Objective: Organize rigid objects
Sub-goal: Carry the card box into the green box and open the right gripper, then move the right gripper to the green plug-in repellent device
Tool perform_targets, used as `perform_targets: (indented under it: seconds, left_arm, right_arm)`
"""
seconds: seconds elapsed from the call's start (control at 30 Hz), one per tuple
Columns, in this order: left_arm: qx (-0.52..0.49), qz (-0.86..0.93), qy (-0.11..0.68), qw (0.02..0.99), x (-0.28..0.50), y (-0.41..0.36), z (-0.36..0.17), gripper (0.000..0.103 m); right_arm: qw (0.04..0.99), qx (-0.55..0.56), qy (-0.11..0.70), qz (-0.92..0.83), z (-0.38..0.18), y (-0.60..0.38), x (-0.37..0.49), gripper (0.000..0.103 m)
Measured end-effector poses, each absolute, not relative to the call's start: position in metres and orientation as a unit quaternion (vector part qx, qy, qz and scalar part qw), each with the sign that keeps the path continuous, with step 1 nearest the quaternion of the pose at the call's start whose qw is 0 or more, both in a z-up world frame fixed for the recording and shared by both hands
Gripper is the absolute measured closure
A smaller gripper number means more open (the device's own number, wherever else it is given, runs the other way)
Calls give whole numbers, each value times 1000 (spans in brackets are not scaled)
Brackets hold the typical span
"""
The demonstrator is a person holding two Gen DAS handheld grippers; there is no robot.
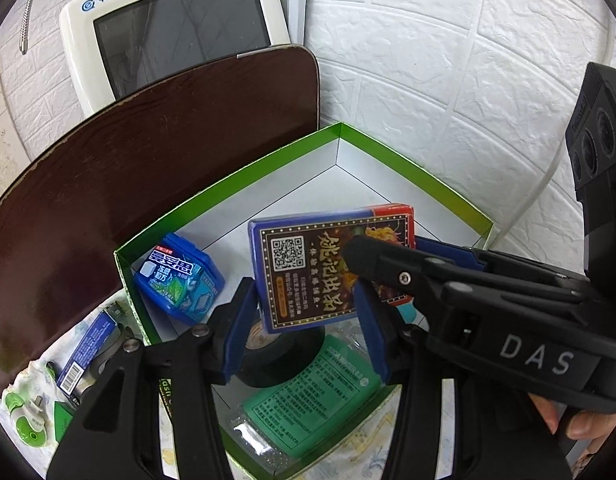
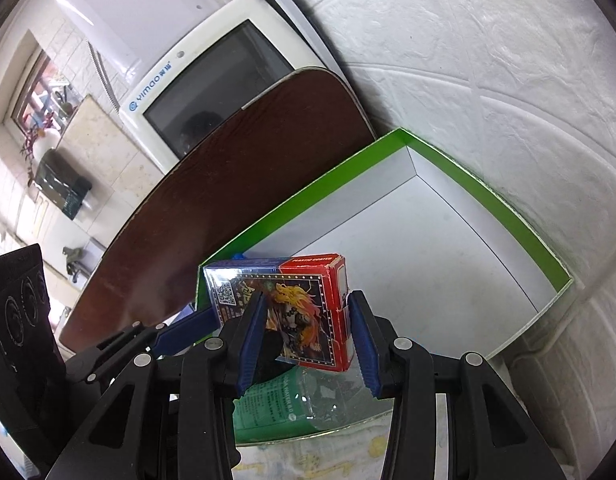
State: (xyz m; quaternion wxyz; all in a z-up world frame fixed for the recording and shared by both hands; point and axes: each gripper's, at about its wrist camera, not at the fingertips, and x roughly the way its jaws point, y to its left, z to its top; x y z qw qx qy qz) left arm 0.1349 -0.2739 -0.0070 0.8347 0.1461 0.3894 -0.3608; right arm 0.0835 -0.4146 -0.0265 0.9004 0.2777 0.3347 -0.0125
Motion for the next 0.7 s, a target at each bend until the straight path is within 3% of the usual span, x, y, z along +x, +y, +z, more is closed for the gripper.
perform_targets:
  seconds: [0.57, 0.7]
  left_arm:
    - [158, -345, 417, 826, 146, -285, -33, 54]
    - [139, -338, 420, 831, 144, -270, -30, 46]
  right_arm:
    - [892, 275, 356, -40, -42, -416, 93, 58]
    - [895, 271, 351, -44, -37, -413, 88, 58]
